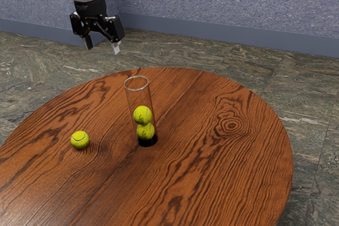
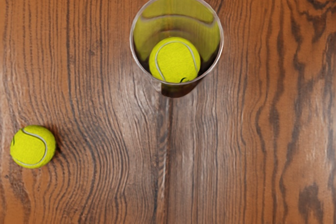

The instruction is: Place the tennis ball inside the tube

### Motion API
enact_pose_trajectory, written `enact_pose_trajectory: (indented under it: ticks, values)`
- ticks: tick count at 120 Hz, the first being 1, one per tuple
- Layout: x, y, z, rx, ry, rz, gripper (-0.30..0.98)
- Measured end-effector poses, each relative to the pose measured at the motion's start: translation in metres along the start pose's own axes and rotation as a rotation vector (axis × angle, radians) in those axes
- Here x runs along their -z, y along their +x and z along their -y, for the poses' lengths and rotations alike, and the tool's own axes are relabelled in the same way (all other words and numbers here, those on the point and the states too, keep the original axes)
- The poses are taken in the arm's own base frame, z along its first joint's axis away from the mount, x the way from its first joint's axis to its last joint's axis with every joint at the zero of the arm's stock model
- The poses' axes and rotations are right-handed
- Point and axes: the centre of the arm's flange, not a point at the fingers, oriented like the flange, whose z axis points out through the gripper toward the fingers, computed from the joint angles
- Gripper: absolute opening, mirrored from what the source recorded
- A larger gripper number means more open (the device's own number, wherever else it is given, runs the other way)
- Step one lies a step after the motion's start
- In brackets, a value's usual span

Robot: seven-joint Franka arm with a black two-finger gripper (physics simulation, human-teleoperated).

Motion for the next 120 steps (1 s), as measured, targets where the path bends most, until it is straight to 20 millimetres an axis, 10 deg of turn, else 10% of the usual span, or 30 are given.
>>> enact_pose_trajectory:
  ticks: [22, 44, 83, 120]
  values:
    - [0.001, -0.004, 0.004, 0.011, 0.001, 0.002, 0.69]
    - [-0.022, -0.06, 0.027, 0.038, 0.0, 0.036, 0.69]
    - [-0.173, -0.091, 0.073, 0.128, 0.017, 0.118, 0.69]
    - [-0.238, -0.095, 0.121, 0.249, 0.015, 0.049, 0.69]
